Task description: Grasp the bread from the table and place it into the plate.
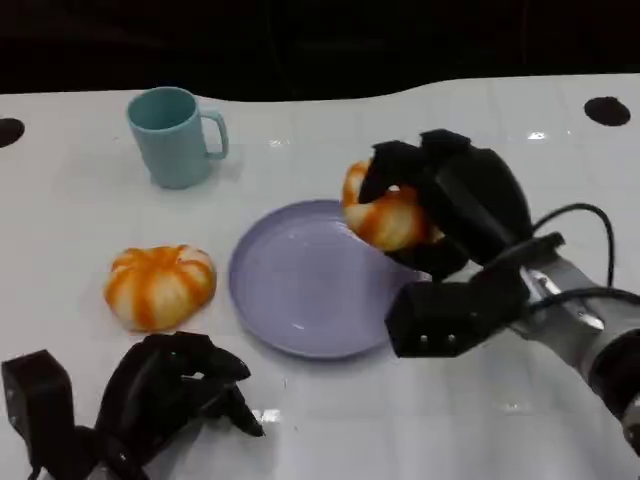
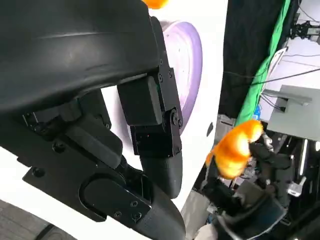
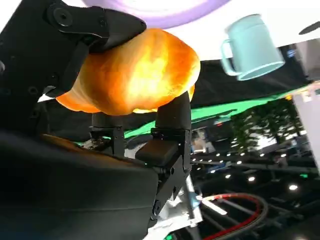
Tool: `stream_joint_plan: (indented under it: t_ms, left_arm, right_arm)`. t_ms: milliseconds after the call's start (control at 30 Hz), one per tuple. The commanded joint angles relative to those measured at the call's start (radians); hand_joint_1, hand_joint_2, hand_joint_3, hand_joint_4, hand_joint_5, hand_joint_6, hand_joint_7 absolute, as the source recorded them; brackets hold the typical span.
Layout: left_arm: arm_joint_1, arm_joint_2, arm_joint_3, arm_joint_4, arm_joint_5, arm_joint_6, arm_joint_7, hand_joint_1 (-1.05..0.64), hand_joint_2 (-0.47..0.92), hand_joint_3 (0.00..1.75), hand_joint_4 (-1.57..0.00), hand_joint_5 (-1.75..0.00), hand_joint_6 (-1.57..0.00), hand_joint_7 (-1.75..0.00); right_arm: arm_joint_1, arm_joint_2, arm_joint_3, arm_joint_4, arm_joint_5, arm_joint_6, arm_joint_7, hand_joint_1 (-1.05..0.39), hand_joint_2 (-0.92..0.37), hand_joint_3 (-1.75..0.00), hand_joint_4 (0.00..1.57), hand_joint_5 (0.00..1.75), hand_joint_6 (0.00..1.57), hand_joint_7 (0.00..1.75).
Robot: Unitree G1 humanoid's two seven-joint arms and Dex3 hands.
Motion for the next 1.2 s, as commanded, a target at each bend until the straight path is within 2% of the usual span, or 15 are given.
stream_joint_plan:
  t_ms: [33,133,233,267,333,367,433,500,567,667,700,733,867,967,1200]
  left_arm:
    - [0.004,0.02,0.003,-0.004,0.001,-0.001,-0.006,-1.05,0.72,0.0,-1.57,-0.6,-1.57,-0.21]
    - [0.011,0.018,0.0,-0.012,0.007,-0.007,0.0,-1.05,0.72,0.0,-1.57,-0.6,-1.57,-0.22]
    - [0.016,0.017,-0.003,-0.02,0.007,-0.009,0.0,-1.05,0.72,0.0,-1.57,-0.61,-1.57,-0.22]
    - [0.017,0.016,-0.004,-0.022,0.007,-0.008,0.0,-1.05,0.72,0.0,-1.57,-0.61,-1.57,-0.23]
    - [0.02,0.016,-0.004,-0.026,0.005,-0.007,-0.002,-1.05,0.72,0.0,-1.57,-0.61,-1.57,-0.23]
    - [0.02,0.015,-0.004,-0.027,0.003,-0.005,-0.003,-1.05,0.72,0.0,-1.57,-0.61,-1.57,-0.23]
    - [0.02,0.015,-0.004,-0.027,0.001,-0.001,-0.005,-1.05,0.72,0.0,-1.57,-0.61,-1.57,-0.22]
    - [0.02,0.012,-0.003,-0.026,-0.003,0.002,-0.007,-1.05,0.72,0.0,-1.57,-0.6,-1.57,-0.22]
    - [0.021,0.011,-0.003,-0.027,-0.005,0.003,-0.008,-1.05,0.72,0.0,-1.57,-0.6,-1.57,-0.22]
    - [0.024,0.011,-0.009,-0.032,0.008,-0.005,0.006,-1.05,0.72,0.0,-1.57,-0.6,-1.57,-0.22]
    - [0.024,0.012,-0.011,-0.033,0.011,-0.009,0.008,-1.05,0.72,0.0,-1.57,-0.6,-1.57,-0.22]
    - [0.025,0.012,-0.012,-0.034,0.01,-0.007,0.006,-1.05,0.73,0.0,-1.57,-0.61,-1.57,-0.22]
    - [0.024,0.011,-0.009,-0.034,-0.001,0.001,-0.003,-1.05,0.72,0.0,-1.57,-0.6,-1.57,-0.22]
    - [0.026,0.011,-0.012,-0.037,0.005,-0.004,0.004,-1.05,0.72,0.0,-1.57,-0.6,-1.57,-0.22]
    - [0.023,0.009,-0.015,-0.038,0.002,-0.002,0.001,-1.05,0.72,0.0,-1.57,-0.6,-1.57,-0.21]
  right_arm:
    - [-0.032,0.04,0.008,0.049,0.022,-0.017,0.058,-0.17,-0.32,-1.28,0.98,1.75,0.86,1.48]
    - [-0.044,0.065,0.021,0.073,0.014,-0.009,0.081,-0.18,-0.33,-1.24,0.97,1.75,0.83,1.57]
    - [-0.054,0.079,0.035,0.086,0.003,0.014,0.112,-0.19,-0.39,-1.14,0.94,1.75,0.83,1.42]
    - [-0.056,0.085,0.036,0.091,0.004,0.013,0.114,-0.18,-0.41,-1.1,0.92,1.75,0.84,1.32]
    - [-0.056,0.097,0.032,0.106,0.016,0.0,0.12,-0.18,-0.46,-0.99,0.91,1.75,0.94,0.94]
    - [-0.056,0.103,0.028,0.114,0.023,-0.005,0.127,-0.18,-0.47,-0.98,0.89,1.75,0.97,0.88]
    - [-0.058,0.11,0.024,0.127,0.031,-0.005,0.139,-0.18,-0.45,-1.04,0.87,1.74,0.99,0.87]
    - [-0.059,0.118,0.025,0.139,0.03,0.007,0.148,-0.19,-0.45,-0.98,0.82,1.65,0.97,0.8]
    - [-0.06,0.122,0.023,0.144,0.032,0.018,0.17,-0.25,-0.6,-0.69,0.76,1.38,0.92,0.54]
    - [-0.062,0.122,0.025,0.138,0.034,0.043,0.217,-0.31,-0.76,-0.37,0.65,0.95,0.83,0.21]
    - [-0.064,0.122,0.028,0.134,0.032,0.054,0.236,-0.37,-0.85,-0.25,0.58,0.72,0.75,0.1]
    - [-0.065,0.121,0.03,0.13,0.032,0.065,0.26,-0.44,-0.89,-0.2,0.47,0.56,0.66,0.04]
    - [-0.061,0.113,0.035,0.11,0.034,0.089,0.34,-0.63,-0.92,-0.23,0.15,0.32,0.34,0.0]
    - [-0.053,0.108,0.03,0.092,0.041,0.097,0.382,-0.72,-0.92,-0.26,0.03,0.27,0.22,0.0]
    - [-0.028,0.081,0.015,0.01,0.069,0.12,0.478,-0.82,-0.92,-0.26,0.0,0.22,0.15,0.0]
